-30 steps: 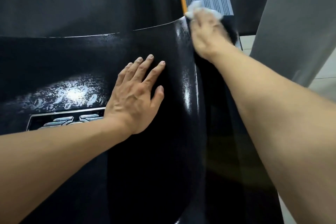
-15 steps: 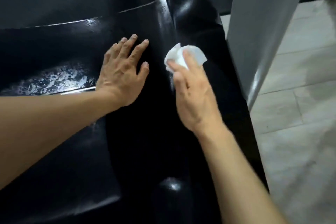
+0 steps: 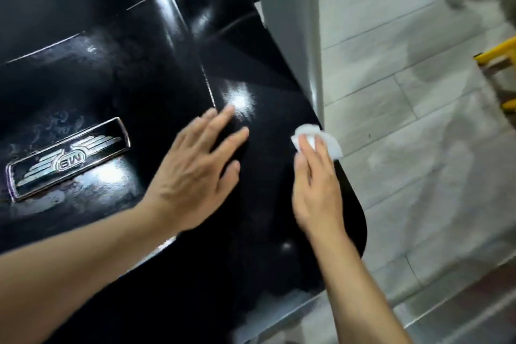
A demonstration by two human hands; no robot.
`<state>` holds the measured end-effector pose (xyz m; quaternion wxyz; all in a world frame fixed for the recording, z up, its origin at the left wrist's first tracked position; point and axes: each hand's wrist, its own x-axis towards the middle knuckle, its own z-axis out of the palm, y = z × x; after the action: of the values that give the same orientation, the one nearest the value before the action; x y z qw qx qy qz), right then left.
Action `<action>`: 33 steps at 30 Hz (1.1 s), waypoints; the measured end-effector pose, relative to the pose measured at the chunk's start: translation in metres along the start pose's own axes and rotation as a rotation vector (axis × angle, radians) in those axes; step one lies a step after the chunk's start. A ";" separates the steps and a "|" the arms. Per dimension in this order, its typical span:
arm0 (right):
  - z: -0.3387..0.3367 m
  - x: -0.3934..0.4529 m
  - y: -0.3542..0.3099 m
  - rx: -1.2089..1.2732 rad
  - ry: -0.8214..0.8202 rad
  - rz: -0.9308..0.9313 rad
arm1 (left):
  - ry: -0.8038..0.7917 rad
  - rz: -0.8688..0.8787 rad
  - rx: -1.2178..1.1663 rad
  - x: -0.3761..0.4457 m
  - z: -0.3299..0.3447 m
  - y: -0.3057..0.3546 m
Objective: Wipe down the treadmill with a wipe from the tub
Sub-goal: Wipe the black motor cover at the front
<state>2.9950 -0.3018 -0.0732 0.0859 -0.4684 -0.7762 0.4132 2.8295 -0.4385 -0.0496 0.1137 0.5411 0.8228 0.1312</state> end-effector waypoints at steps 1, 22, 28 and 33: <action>0.003 0.027 -0.003 -0.019 -0.028 -0.021 | -0.030 0.035 0.042 -0.006 0.004 0.012; -0.033 -0.142 0.068 0.064 0.357 0.462 | -0.297 0.152 0.287 -0.049 0.007 0.085; -0.021 -0.180 0.036 0.114 0.330 0.614 | -0.407 0.137 0.281 -0.055 -0.004 0.089; -0.048 -0.190 0.030 0.016 0.108 0.521 | -0.493 0.107 0.303 -0.059 -0.034 0.101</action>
<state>3.1438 -0.4199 -0.0152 0.0218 -0.6732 -0.6203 0.4019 2.9280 -0.4573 0.0194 0.2211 0.6102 0.7508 -0.1230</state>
